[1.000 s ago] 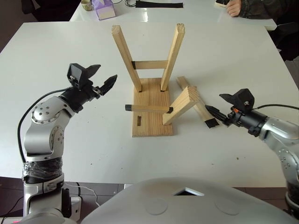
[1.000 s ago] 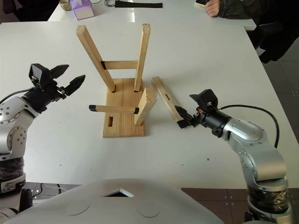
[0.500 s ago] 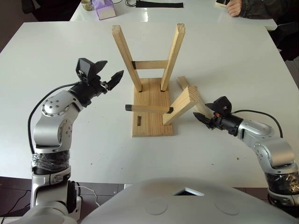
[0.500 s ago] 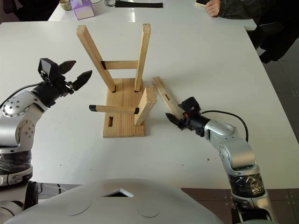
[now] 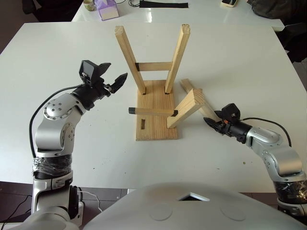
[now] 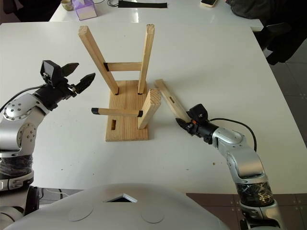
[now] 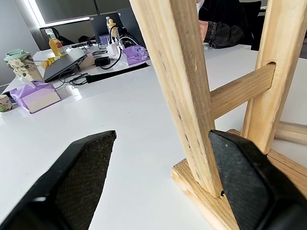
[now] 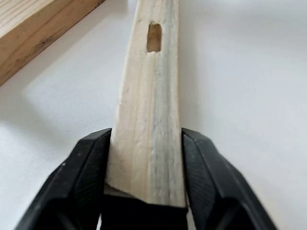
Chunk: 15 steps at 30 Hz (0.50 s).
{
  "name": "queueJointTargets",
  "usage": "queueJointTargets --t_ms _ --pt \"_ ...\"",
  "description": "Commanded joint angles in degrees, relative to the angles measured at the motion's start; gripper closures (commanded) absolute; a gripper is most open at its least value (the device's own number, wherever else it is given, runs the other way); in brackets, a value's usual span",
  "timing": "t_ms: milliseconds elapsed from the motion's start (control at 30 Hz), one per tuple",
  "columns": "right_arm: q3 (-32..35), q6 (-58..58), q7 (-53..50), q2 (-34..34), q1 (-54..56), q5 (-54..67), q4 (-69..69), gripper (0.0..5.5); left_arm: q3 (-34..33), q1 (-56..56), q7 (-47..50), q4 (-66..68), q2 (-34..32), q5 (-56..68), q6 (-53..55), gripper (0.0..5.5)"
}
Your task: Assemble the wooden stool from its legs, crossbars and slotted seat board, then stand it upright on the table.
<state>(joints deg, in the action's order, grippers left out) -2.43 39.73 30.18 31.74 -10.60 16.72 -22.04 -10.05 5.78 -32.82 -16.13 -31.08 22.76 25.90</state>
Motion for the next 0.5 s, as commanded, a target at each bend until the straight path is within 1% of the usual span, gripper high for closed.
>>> queueJointTargets --t_ms 33,133,233,300,333,367,433,500 --pt "0.4 -0.8 -0.28 -0.15 -0.61 -0.59 0.85 3.47 -1.84 2.31 0.94 0.3 -0.37 1.0 1.16 1.91" --pt "2.77 -1.07 -0.95 -0.5 0.66 0.22 1.43 3.47 -3.47 4.77 3.81 1.11 -0.2 0.64 2.36 1.91" --pt "8.58 -2.37 -1.74 -0.89 3.79 2.49 2.25 3.47 -4.82 7.43 5.54 -0.46 -1.38 1.59 5.29 1.91" --pt "14.12 -3.49 -1.25 -0.72 7.44 5.68 2.52 3.47 -7.11 8.96 2.78 -4.58 -1.82 8.3 7.7 1.91" --pt "17.21 -3.89 -0.35 -0.5 9.96 8.4 2.25 3.47 -8.49 9.74 0.35 -7.31 -1.84 14.24 9.24 2.1" --pt "19.63 -3.83 0.7 -0.4 12.06 11.37 1.52 3.47 -9.31 10.27 -1.13 -9.64 -1.96 18.77 10.73 2.23" --pt "24.73 0.16 3.29 -0.35 16.83 23.93 -2.22 3.47 -9.87 12.42 -1.38 -13.26 -2.51 27.26 14.73 2.59" --pt "27.86 4.45 5.74 1.64 21.08 37.45 -5.5 3.47 -10.9 15.69 0.31 -14.98 -2.82 36.98 17.82 2.63"
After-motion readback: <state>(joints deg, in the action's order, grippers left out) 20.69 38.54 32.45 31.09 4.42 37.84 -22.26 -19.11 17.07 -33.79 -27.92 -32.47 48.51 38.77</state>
